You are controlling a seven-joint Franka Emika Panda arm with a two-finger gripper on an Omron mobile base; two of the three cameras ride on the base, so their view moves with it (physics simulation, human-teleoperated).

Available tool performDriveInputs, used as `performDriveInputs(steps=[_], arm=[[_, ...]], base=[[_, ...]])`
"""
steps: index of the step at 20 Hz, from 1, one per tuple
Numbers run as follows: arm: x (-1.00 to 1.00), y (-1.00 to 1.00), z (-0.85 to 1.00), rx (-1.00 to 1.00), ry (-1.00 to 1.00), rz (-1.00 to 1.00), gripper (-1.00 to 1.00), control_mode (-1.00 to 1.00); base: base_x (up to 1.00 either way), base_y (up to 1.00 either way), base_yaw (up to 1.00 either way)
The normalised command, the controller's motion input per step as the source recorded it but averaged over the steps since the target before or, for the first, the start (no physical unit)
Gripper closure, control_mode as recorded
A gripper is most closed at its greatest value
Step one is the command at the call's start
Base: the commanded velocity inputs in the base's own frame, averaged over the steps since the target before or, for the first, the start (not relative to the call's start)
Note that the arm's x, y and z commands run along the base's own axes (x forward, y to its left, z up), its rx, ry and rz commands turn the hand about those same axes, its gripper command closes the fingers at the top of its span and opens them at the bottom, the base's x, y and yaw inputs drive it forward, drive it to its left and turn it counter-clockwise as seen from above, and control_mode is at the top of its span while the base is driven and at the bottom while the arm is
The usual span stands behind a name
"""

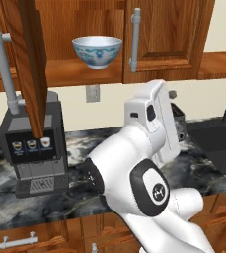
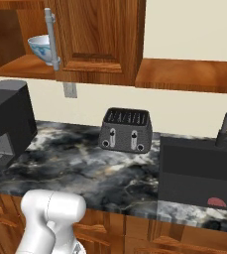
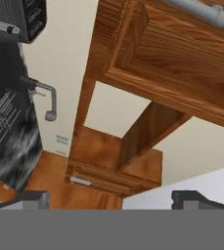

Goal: Open the cabinet. Pick the bowls from the counter and place them in the cabinet. Then close the cabinet.

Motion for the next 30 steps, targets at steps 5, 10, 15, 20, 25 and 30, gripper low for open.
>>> performDriveInputs(steps=[5, 10, 15, 20, 25, 30], arm=[[-0.15, 0.27, 0.0, 0.0, -0.15, -0.1, -1.0, -1.0], [-0.32, 0.24, 0.0, 0.0, -0.16, -0.1, -1.0, -1.0], [-0.31, 0.28, 0.0, 0.0, -0.15, -0.1, -1.0, -1.0], [-0.18, 0.35, 0.0, 0.0, -0.13, -0.11, -1.0, -1.0], [-0.09, 0.3, 0.0, 0.0, -0.09, -0.11, -1.0, -1.0], [-0.1, 0.28, 0.0, 0.0, -0.09, -0.09, -1.0, -1.0]], base=[[0.0, 0.0, 0.0], [0.0, 0.0, 0.0], [0.0, 0.0, 0.0], [0.0, 0.0, 0.0], [0.0, 0.0, 0.0], [0.0, 0.0, 0.0]])
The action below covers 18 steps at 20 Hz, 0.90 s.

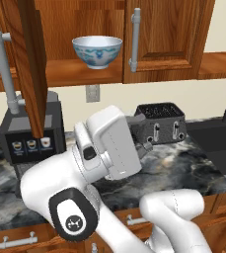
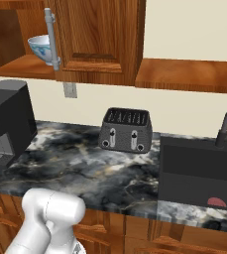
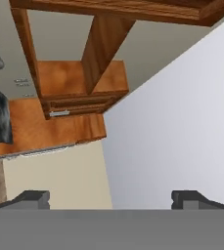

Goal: Open the cabinet. Pick the bowls from the counter and place them in the cabinet. Then close the cabinet.

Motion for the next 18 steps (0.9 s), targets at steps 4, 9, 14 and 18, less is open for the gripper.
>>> performDriveInputs(steps=[4, 9, 14, 18], arm=[[-0.23, 0.26, -0.01, 0.0, -0.05, -0.09, -1.0, -1.0], [-0.17, 0.26, -0.09, 0.0, 0.0, -0.09, -1.0, -1.0], [-0.03, 0.26, -0.18, 0.0, 0.04, -0.1, -1.0, -1.0], [0.0, 0.29, -0.24, 0.0, 0.08, -0.1, -1.0, -1.0]], base=[[0.0, 0.0, 0.0], [0.0, 0.0, 0.0], [0.0, 0.0, 0.0], [0.0, 0.0, 0.0]])
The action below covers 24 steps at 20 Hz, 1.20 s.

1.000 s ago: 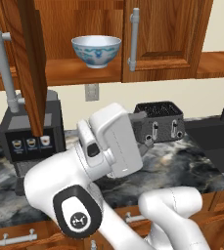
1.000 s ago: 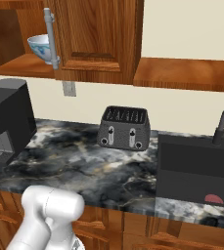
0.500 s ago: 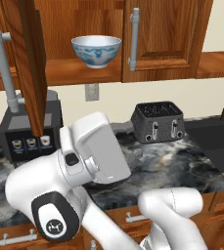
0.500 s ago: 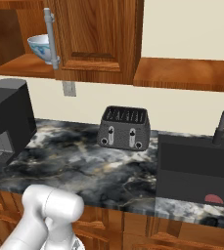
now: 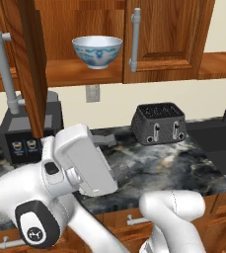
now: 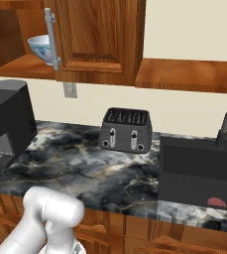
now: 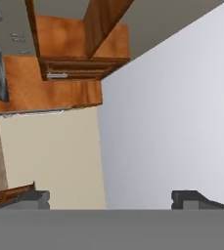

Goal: Open the cabinet. Pick the bowls from the counter and place them in the cabinet. Then close the cabinet.

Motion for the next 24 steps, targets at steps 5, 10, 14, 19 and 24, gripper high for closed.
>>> performDriveInputs(steps=[5, 10, 14, 19, 24], arm=[[0.0, 0.34, -0.25, 0.0, 0.1, -0.09, -1.0, -1.0], [0.0, 0.36, -0.22, 0.0, 0.12, -0.07, -1.0, -1.0], [0.0, 0.31, -0.11, 0.0, 0.14, -0.07, -1.0, -1.0], [0.0, 0.24, -0.14, 0.0, 0.23, -0.07, -1.0, -1.0], [0.04, 0.16, -0.15, 0.0, 0.16, -0.06, -1.0, -1.0]], base=[[0.0, 0.0, 0.0], [0.0, 0.0, 0.0], [0.0, 0.0, 0.0], [0.0, 0.0, 0.0], [0.0, 0.0, 0.0]])
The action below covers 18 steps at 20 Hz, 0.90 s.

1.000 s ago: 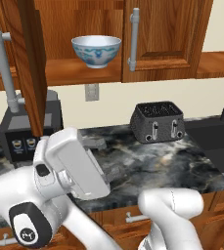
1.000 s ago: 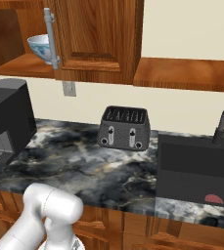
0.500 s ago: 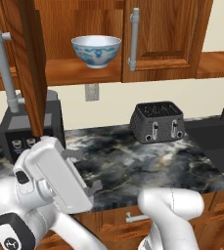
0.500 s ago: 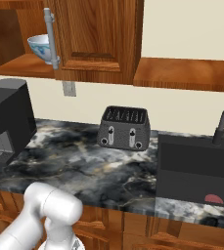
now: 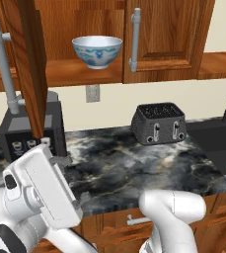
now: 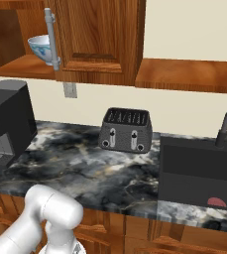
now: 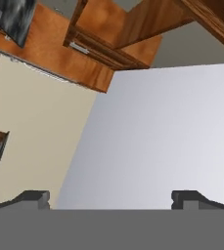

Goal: Open the cabinet. Pick the bowls from the counter and place them in the cabinet. Then close the cabinet.

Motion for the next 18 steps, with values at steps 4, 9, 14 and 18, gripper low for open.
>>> performDriveInputs(steps=[4, 9, 14, 18], arm=[[0.18, 0.09, -0.02, 0.0, 0.01, -0.04, -1.0, -1.0], [0.27, 0.03, 0.0, 0.01, 0.0, -0.03, -1.0, -1.0], [0.2, 0.1, -0.01, 0.02, 0.0, -0.02, -1.0, -1.0], [0.15, 0.21, -0.02, 0.01, 0.0, 0.0, -1.0, -1.0]], base=[[0.0, 0.0, 0.0], [0.0, 0.0, 0.0], [0.0, 0.0, 0.0], [0.0, 0.0, 0.0]])
